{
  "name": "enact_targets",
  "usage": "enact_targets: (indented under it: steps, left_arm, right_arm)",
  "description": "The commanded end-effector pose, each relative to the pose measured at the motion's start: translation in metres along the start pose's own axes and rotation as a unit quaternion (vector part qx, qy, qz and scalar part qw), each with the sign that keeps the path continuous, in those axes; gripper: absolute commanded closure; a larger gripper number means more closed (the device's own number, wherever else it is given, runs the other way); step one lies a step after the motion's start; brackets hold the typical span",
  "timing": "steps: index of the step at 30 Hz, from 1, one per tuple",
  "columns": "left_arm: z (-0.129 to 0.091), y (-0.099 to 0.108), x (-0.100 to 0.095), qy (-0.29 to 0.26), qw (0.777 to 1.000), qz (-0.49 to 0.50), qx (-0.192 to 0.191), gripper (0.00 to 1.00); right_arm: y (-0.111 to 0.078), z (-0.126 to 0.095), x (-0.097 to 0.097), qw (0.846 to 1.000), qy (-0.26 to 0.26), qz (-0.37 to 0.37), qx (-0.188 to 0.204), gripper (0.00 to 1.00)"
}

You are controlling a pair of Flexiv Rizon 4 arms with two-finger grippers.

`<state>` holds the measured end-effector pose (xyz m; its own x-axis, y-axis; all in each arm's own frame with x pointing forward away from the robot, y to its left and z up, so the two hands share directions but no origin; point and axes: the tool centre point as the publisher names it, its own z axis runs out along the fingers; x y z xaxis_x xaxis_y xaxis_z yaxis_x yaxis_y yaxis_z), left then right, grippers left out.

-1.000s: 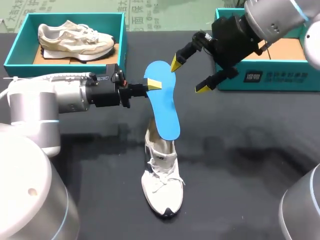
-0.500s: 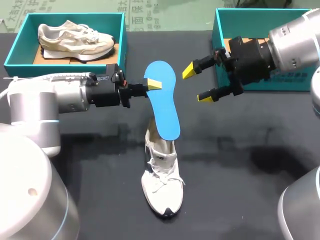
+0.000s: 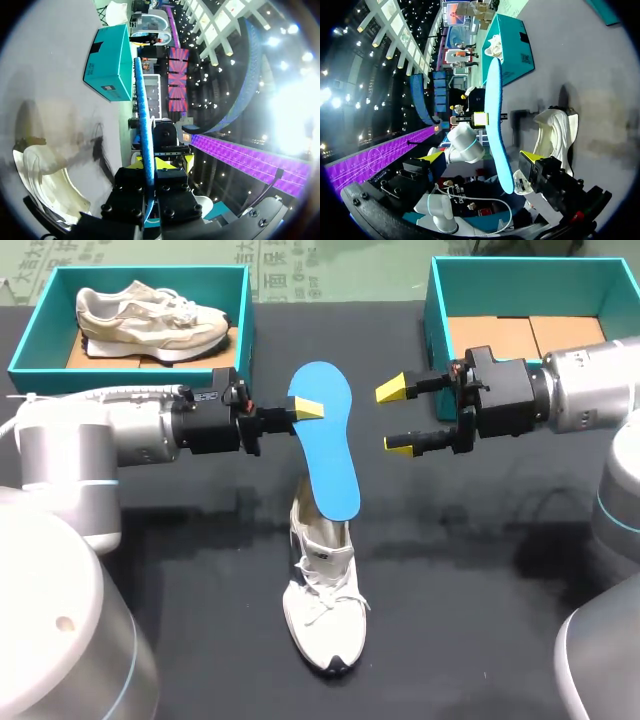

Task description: Take the shoe out of the shoebox, open the shoe tongue, remove and reinsert the insole, then place the shoe into the shoebox

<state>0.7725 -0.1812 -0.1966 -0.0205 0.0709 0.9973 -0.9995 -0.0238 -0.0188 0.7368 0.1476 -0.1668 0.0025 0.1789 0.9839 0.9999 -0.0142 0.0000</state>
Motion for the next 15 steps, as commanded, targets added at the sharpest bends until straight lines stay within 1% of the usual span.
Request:
enact_targets:
  steps: [1,5,8,11,15]
  left_arm:
    - [-0.004,0.002,0.002,0.01,1.0,0.012,-0.008,1.0]
    - [-0.013,0.003,0.008,0.013,0.997,0.074,-0.005,1.0]
    - [-0.018,0.004,0.011,0.003,0.988,0.156,0.007,1.0]
    - [-0.021,0.003,0.015,-0.007,0.971,0.237,0.016,1.0]
    - [-0.021,-0.003,0.026,-0.012,0.941,0.338,0.025,1.0]
  right_arm:
    - [0.001,0.003,-0.004,1.0,0.018,0.0,0.0,0.0]
    - [0.001,0.003,-0.005,1.0,0.017,0.0,0.0,0.0]
    - [0.001,0.003,-0.005,1.0,0.016,0.0,0.002,0.0]
    - [0.001,0.004,-0.006,1.0,0.018,0.002,0.004,0.0]
    - [0.001,0.004,-0.006,1.0,0.027,0.009,0.005,0.0]
